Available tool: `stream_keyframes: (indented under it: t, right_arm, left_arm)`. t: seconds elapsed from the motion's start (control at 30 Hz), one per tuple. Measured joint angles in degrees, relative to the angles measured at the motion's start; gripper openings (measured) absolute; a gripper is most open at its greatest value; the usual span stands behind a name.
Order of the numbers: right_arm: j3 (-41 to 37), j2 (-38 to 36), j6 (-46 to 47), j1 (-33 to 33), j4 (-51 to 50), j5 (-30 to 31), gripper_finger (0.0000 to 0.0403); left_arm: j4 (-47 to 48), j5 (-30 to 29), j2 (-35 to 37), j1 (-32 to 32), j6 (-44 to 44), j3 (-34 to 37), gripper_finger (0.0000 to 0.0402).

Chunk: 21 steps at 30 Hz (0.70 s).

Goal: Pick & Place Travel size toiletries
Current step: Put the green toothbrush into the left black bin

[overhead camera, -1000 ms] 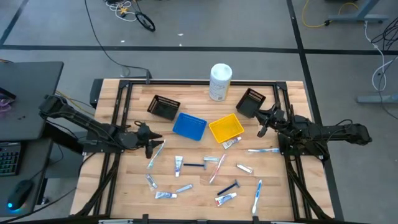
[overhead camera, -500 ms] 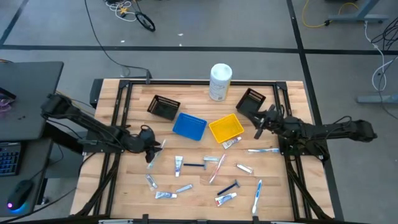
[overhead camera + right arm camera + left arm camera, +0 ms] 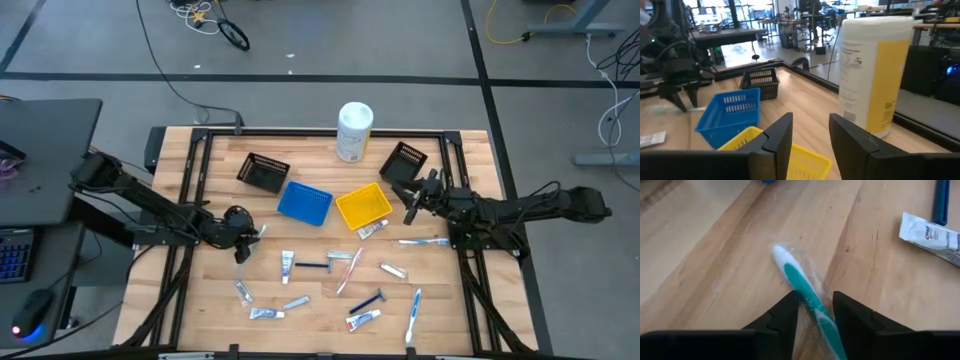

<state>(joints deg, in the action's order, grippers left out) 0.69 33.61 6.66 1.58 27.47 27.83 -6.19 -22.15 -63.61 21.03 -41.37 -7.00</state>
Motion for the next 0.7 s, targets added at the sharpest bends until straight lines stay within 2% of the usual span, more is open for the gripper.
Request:
stream_keyframes:
  t: [0.27, 0.43, 0.57, 0.7]
  right_arm:
    - [0.0, 4.8, 0.0, 0.0, 1.1, 0.7, 0.0140]
    - [0.0, 5.4, 0.0, 0.0, 1.3, 3.3, 0.0140]
    - [0.0, 5.4, 0.0, 0.0, 2.9, 3.6, 0.0140]
    - [0.0, 5.3, -0.3, 0.0, 5.3, 4.3, 0.0140]
  left_arm:
    - [-3.3, -0.3, -0.1, 0.0, 4.8, 0.3, 0.0040]
    - [-4.9, -0.4, -0.2, 0.0, 5.5, -0.6, 0.0018]
    - [-2.8, -0.6, -0.2, -0.7, 10.7, -5.3, 0.0016]
    - [8.3, -3.2, -0.2, -3.9, 17.9, -13.8, 0.0005]
